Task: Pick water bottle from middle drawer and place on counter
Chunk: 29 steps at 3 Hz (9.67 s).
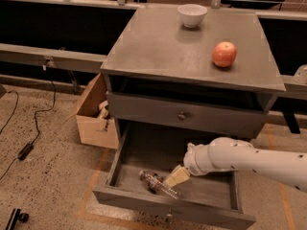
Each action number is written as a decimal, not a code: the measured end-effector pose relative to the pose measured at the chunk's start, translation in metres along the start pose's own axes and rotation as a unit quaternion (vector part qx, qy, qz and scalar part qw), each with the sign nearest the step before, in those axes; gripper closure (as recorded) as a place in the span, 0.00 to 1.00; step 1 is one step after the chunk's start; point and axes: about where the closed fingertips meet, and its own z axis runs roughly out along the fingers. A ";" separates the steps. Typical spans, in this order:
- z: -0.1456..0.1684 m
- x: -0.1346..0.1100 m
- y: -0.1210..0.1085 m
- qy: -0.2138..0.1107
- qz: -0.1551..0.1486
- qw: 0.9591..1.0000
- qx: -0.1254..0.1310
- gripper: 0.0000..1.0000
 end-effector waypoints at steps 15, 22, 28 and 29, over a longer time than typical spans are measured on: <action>-0.041 -0.103 0.013 -0.038 -0.116 0.991 0.050 1.00; -0.238 -0.298 -0.125 0.033 -0.360 0.901 0.238 1.00; -0.191 -0.320 -0.194 0.034 -0.285 0.924 0.252 0.00; -0.191 -0.317 -0.197 0.039 -0.282 0.924 0.256 0.00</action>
Offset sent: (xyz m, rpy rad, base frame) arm 0.0308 0.0692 -0.0941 0.0061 0.0605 -0.0469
